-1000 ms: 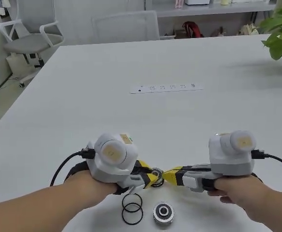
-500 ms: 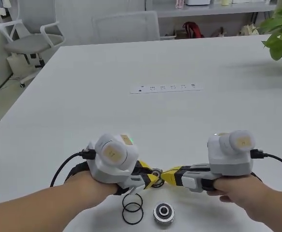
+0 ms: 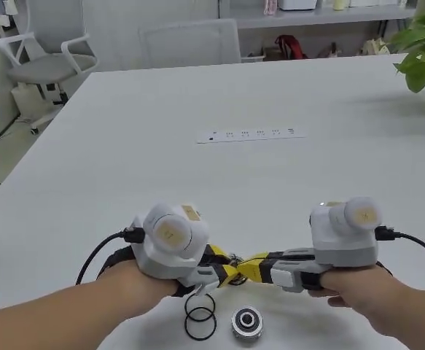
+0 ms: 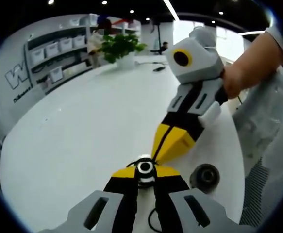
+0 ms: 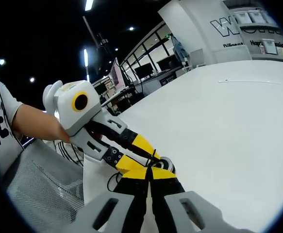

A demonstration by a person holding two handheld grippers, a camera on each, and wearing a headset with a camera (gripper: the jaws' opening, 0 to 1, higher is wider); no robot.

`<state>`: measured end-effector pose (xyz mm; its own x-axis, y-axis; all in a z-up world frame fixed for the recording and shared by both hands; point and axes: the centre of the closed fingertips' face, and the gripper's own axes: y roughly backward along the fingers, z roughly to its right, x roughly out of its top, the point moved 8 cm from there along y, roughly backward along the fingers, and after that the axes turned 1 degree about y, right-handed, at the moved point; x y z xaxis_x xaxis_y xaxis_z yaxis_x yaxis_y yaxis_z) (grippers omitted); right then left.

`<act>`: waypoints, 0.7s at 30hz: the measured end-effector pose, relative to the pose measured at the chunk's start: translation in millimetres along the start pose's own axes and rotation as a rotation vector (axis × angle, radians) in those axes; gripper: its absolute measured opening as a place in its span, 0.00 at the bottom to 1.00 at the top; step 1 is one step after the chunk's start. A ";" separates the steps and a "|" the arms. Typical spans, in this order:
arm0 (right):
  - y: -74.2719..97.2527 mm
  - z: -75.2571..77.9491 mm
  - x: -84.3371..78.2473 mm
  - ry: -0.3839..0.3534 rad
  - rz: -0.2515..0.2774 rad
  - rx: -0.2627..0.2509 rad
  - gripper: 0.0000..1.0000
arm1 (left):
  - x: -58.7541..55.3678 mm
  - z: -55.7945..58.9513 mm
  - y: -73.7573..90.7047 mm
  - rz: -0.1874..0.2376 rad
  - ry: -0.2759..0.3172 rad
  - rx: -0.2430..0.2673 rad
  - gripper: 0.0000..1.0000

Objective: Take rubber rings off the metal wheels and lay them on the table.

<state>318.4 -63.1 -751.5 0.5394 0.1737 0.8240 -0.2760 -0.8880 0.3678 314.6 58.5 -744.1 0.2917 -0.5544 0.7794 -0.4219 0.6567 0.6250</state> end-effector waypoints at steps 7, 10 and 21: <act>1.8 4.1 -4.2 -0.044 -0.001 -0.004 0.00 | 0.6 0.0 -0.4 -0.001 0.007 0.003 0.13; 2.6 5.7 -5.6 -0.053 -0.003 -0.021 0.00 | 0.6 0.1 -0.6 0.009 0.015 -0.001 0.13; 4.2 6.3 -5.8 -0.055 -0.001 -0.036 0.00 | -0.5 -0.2 0.4 0.033 0.062 -0.015 0.14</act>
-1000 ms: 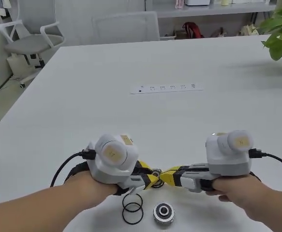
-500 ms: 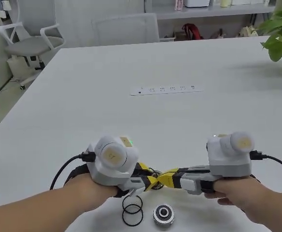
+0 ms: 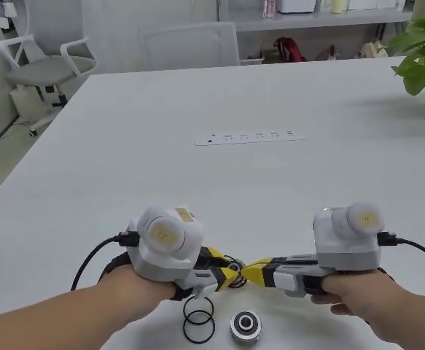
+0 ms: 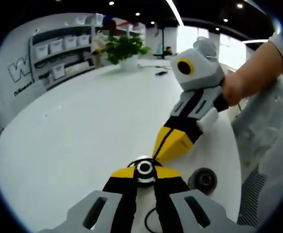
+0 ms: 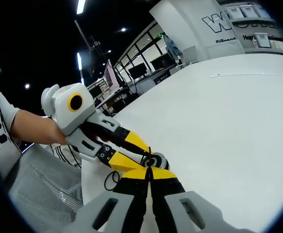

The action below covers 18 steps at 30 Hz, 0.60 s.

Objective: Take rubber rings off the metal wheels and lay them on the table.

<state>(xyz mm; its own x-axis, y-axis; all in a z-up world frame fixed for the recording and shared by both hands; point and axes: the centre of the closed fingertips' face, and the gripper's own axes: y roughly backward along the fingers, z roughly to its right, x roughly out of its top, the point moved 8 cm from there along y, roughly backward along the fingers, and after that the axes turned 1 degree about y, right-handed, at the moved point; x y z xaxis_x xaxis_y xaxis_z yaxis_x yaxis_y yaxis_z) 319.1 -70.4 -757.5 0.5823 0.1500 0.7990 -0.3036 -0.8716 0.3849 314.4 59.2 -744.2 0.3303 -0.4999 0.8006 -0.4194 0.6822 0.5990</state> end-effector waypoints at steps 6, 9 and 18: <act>0.1 0.2 0.5 0.001 0.002 0.000 0.00 | 1.3 0.4 6.1 0.017 -0.006 -0.009 0.15; 0.0 0.5 0.7 0.000 0.005 0.001 0.00 | 2.7 1.2 9.4 0.029 -0.015 -0.021 0.18; 0.7 0.4 2.0 -0.004 0.014 0.007 0.00 | 5.4 4.8 21.2 0.056 -0.040 -0.042 0.28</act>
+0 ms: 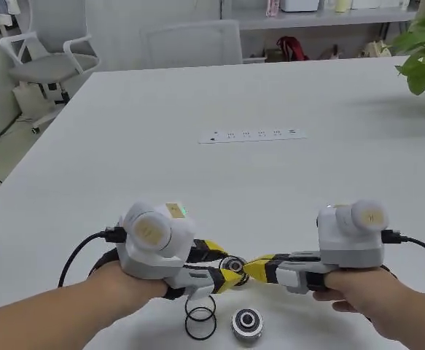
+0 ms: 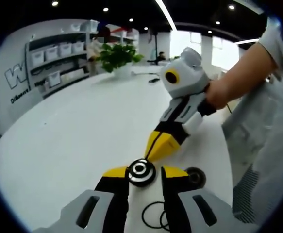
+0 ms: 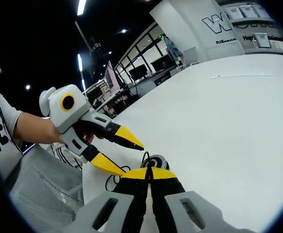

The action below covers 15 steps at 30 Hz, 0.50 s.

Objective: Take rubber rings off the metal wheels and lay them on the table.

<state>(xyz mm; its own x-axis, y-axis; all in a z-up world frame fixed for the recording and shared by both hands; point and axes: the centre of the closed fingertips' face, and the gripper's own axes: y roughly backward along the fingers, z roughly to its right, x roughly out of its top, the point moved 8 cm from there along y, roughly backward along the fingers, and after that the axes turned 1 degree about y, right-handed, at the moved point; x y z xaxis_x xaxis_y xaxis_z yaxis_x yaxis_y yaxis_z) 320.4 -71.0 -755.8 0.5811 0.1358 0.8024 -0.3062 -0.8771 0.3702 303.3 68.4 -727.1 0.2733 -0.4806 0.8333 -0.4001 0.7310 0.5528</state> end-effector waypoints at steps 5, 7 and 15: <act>0.1 -0.7 0.5 -0.004 0.003 0.007 0.00 | 0.1 -1.0 8.5 0.022 0.011 0.007 0.32; -0.1 -1.4 1.3 -0.005 0.007 0.012 0.00 | -0.4 -1.2 12.6 0.030 0.011 0.013 0.34; 0.0 -3.8 4.1 -0.014 0.019 0.026 0.00 | -5.4 -3.4 31.3 0.045 -0.011 0.035 0.40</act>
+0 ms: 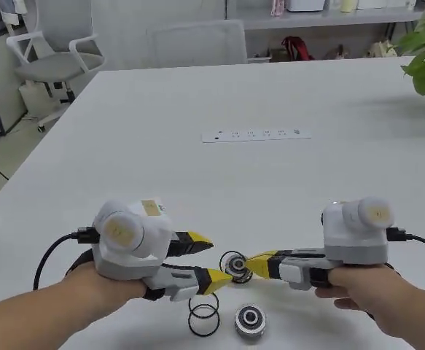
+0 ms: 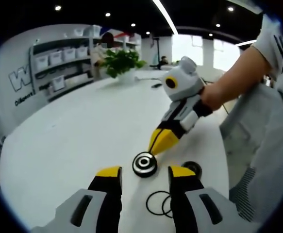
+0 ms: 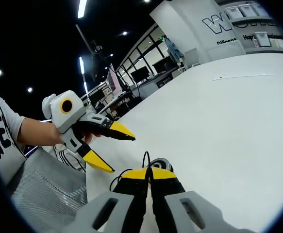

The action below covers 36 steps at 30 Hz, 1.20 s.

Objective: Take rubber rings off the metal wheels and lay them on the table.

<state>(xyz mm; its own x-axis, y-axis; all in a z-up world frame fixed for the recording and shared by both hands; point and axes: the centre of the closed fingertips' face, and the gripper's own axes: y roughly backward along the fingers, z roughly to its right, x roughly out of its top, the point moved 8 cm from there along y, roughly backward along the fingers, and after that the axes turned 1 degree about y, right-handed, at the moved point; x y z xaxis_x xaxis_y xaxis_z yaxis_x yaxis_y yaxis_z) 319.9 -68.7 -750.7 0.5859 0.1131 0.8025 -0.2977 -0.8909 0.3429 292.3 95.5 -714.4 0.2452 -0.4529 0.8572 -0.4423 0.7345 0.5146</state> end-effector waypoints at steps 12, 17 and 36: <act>-7.9 -12.8 5.4 -0.005 0.005 0.043 0.00 | -7.4 0.7 24.1 0.030 -0.017 0.003 0.53; -15.2 -20.9 3.8 -0.009 -0.010 0.074 0.00 | -13.6 0.3 32.6 0.036 -0.003 -0.002 0.57; -39.6 -34.9 -11.9 -0.015 -0.080 0.105 0.00 | -26.4 -7.2 56.0 0.040 0.033 0.043 0.62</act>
<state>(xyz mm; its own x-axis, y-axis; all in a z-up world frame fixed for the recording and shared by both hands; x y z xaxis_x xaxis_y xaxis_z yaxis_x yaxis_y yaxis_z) 298.4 -19.4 -756.8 0.6160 0.1794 0.7670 -0.1700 -0.9205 0.3518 267.3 152.2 -708.0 0.2547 -0.4060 0.8777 -0.4891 0.7289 0.4791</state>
